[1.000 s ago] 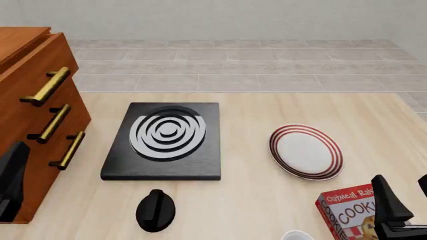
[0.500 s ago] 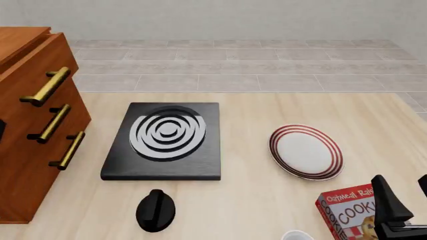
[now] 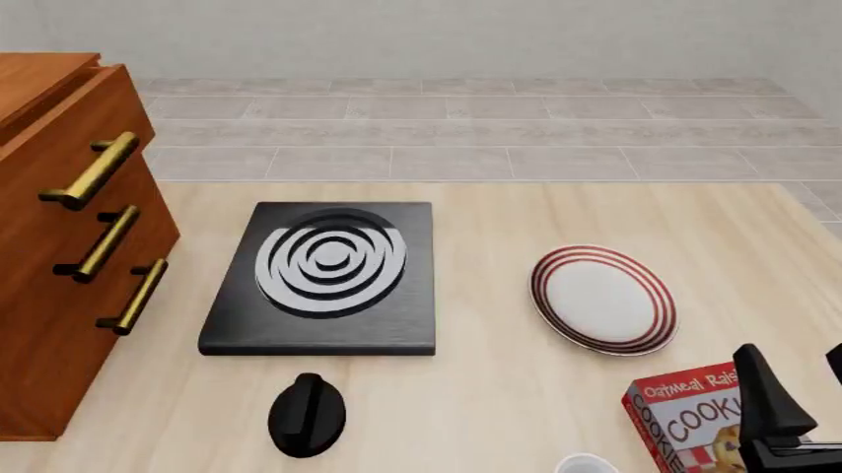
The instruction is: Pick the akita bowl in the top layer of the wooden cabinet and place it on the plate.
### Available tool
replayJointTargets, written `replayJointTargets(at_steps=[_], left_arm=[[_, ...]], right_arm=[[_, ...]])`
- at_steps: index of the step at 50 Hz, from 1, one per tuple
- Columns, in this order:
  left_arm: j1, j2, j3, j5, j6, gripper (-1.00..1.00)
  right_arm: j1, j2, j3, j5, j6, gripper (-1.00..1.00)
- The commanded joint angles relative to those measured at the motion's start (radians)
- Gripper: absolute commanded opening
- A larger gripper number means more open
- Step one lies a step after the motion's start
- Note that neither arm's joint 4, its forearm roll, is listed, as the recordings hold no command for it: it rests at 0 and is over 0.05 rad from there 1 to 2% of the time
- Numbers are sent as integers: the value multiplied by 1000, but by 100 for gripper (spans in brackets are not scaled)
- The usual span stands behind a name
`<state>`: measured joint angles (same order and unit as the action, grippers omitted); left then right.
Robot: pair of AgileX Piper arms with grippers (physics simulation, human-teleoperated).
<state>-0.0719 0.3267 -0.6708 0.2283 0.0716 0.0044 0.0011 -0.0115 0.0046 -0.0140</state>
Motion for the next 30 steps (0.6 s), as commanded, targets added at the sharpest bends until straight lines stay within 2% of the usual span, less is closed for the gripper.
replayJointTargets(at_steps=[1, 4, 8, 18, 20, 23, 30], left_arm=[[30, 80, -68, 24, 10, 100], [34, 107, -103, 42, -4, 100], [55, 140, -156, 72, 34, 100], [51, 223, -248, 137, 25, 100], [55, 255, -271, 159, 43, 100], [47, 282, -302, 184, 2, 100], [53, 335, -332, 231, 42, 100]], right_arm=[[-2, 0, -1, -1, 1, 100], [-2, 0, -1, -1, 2, 100], [-2, 0, 0, -1, 2, 100], [-1, 0, -1, 0, 1, 100], [-1, 0, -1, 1, 1, 100], [-1, 0, -1, 1, 2, 100], [-2, 0, 0, 1, 3, 100]])
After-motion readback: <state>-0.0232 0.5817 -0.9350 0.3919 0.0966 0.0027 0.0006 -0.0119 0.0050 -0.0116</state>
